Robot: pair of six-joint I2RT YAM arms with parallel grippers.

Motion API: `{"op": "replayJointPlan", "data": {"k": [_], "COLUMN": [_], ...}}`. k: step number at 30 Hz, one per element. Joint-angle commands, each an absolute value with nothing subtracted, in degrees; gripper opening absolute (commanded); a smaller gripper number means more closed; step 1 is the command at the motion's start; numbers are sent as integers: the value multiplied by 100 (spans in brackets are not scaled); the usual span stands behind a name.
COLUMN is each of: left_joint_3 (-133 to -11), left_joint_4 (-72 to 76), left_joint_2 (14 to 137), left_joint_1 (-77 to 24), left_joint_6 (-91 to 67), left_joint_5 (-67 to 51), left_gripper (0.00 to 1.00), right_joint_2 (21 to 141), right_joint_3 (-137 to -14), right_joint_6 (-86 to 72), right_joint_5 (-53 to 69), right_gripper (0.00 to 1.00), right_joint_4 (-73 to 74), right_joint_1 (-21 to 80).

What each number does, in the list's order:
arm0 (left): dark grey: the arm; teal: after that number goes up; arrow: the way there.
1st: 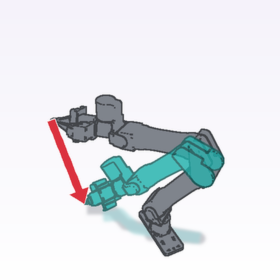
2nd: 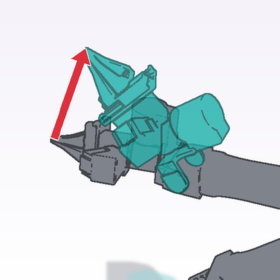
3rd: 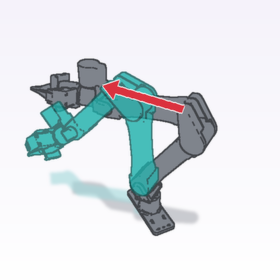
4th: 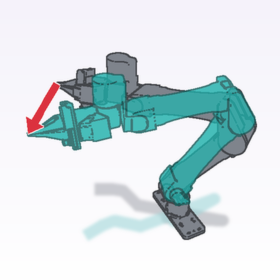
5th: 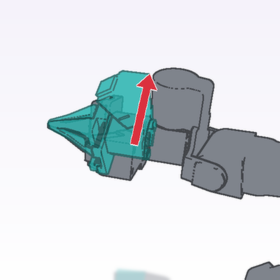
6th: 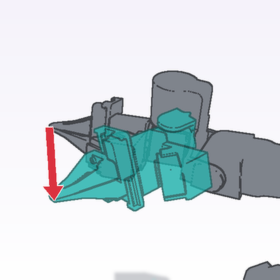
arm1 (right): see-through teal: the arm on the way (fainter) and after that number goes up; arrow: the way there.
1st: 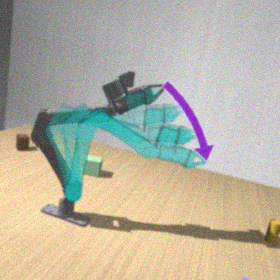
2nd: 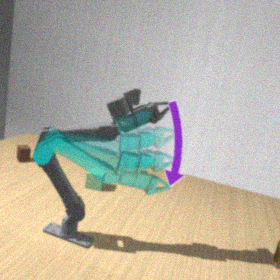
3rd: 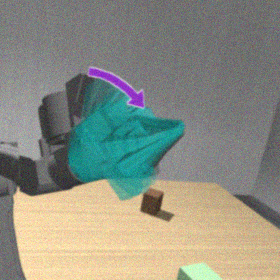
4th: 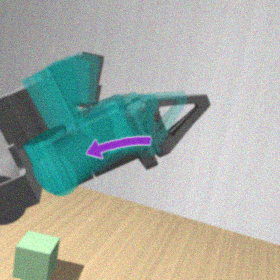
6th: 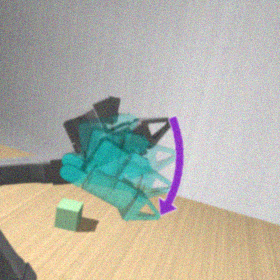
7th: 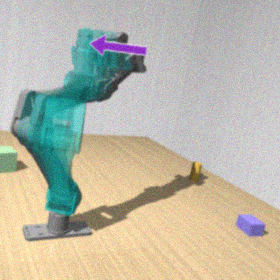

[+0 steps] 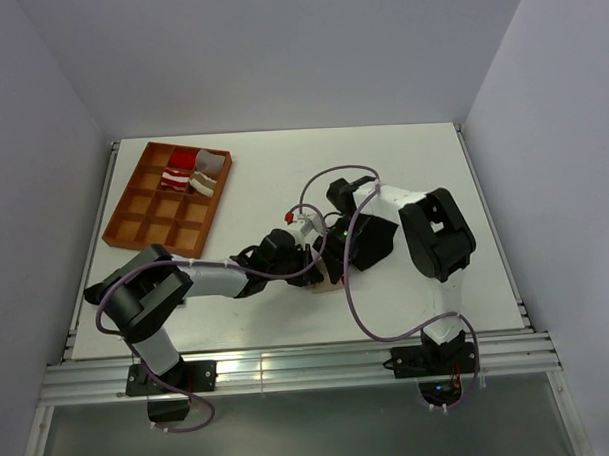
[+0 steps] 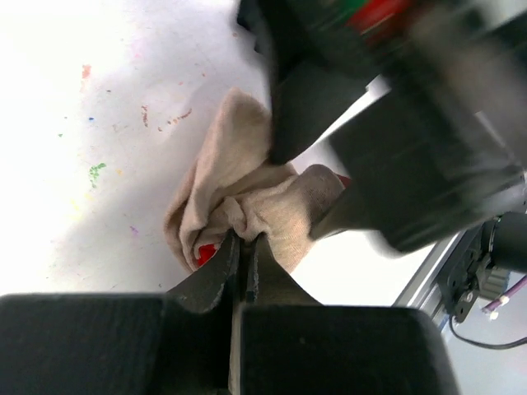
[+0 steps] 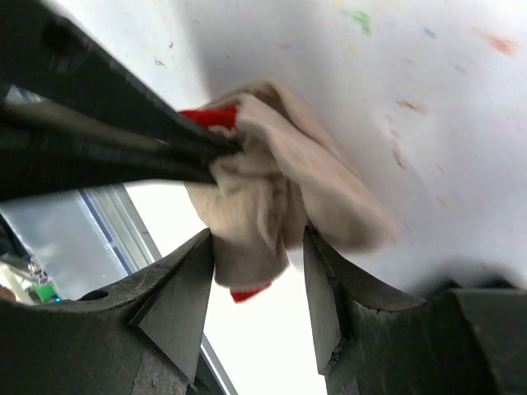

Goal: Roll the socks
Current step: Roll the sock at the center of the board.

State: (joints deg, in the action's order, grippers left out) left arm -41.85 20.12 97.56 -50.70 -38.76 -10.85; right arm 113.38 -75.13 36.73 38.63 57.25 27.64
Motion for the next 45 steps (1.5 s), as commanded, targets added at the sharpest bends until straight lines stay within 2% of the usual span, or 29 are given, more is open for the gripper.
{"op": "replayJointPlan", "data": {"k": [1, 14, 24, 28, 32, 39, 45], "left_joint_3": [-4131, -4772, -5387, -5615, -5774, -5941, -6020], "left_joint_4": [1002, 203, -773, -1018, -1134, -1222, -1353], "left_joint_2": [10081, 10327, 10626, 10793, 11021, 11276, 11285], "left_joint_1": [-5089, -5027, -4835, -4720, -4641, -4465, -4395], "left_joint_6": [-3964, -4227, -4263, -4201, -4149, -4078, -4052], "left_joint_5": [-826, -923, -1677, -2012, -2267, -2610, -2628], "left_gripper": [0, 0, 0, 0, 0, 0, 0], "right_joint_2": [10837, 9915, 7798, 7041, 6610, 6706, 6943], "right_joint_3": [-7445, -6891, -5204, -4458, -4026, -3656, -3578], "right_joint_6": [3867, 4333, 4526, 4780, 4878, 4860, 4992], "right_joint_5": [3972, 4465, 4140, 3807, 3219, 2471, 2049], "right_gripper": [54, 54, 51, 51, 53, 57, 58], "right_joint_4": [5423, 5397, 3527, 3015, 2611, 1820, 1565], "right_joint_1": [2444, 1486, 1353, 1590, 2256, 3259, 3673]}}
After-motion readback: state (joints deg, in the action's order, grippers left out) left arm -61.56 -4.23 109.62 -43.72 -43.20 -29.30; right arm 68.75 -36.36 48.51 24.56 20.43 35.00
